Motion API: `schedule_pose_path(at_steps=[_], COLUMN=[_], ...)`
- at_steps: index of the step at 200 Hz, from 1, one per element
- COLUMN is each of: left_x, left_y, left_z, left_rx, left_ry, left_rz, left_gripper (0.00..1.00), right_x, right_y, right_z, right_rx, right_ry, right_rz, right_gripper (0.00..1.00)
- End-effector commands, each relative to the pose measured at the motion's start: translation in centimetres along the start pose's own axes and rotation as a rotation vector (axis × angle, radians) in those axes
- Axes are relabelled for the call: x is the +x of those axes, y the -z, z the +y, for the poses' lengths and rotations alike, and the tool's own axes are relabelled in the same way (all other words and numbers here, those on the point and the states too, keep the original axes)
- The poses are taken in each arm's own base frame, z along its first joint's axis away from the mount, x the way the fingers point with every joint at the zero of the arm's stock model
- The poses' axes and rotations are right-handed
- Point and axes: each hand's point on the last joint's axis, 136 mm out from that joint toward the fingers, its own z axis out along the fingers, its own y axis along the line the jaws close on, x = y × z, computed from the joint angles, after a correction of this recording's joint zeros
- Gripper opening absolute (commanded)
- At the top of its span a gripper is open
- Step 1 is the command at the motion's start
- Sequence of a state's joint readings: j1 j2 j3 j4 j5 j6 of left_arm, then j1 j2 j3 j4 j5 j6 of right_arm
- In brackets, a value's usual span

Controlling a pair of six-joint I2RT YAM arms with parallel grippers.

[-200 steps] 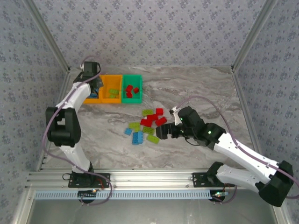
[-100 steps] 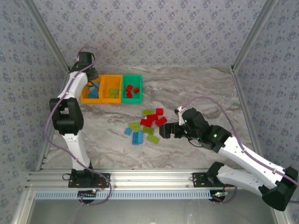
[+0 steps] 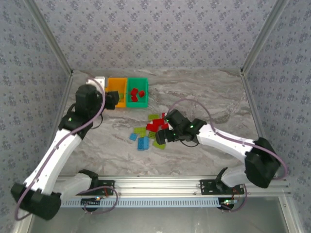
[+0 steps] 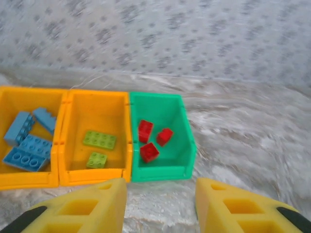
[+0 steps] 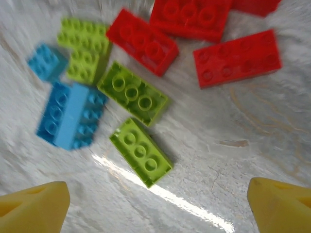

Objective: Sort the legos into containers by color

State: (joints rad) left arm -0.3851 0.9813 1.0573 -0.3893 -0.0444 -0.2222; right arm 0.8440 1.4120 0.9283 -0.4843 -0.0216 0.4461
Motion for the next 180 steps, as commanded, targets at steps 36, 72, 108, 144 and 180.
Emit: schedule_pose_path(at_steps=[36,72,108,144,180], left_x=[7.5,12.7,14.1,14.2,14.5], left_y=[6.2,8.1,6.5,5.1,5.2], left_z=[-2.2,-3.9,-3.3,-4.0,-4.4], left_rx=[0.229,0.444,0.432,0.466,0.49], left_ry=[-0.442,-0.697,-0.793,-0.792,-0.795], left_rz=[0.084,0.168,0.166,0.112,0.079], left_gripper=[0.65,0.99,0.99,0.99,0.99], right_x=[2.4,2.8,4.0,3.8,1.3], right_y=[-5.1,-7.5,-8.3,-8.0,-6.5], right_z=[0.1,0.9,1.2,0.6,0.8], right_rx=[0.027,0.021,0.031,0.074,0.086], right_ry=[0.259,0.277,0.305,0.293,0.331], right_rz=[0.176,0.224,0.264,0.263,0.16], right_gripper=[0.84,0.7,0.57,0.6,0.73])
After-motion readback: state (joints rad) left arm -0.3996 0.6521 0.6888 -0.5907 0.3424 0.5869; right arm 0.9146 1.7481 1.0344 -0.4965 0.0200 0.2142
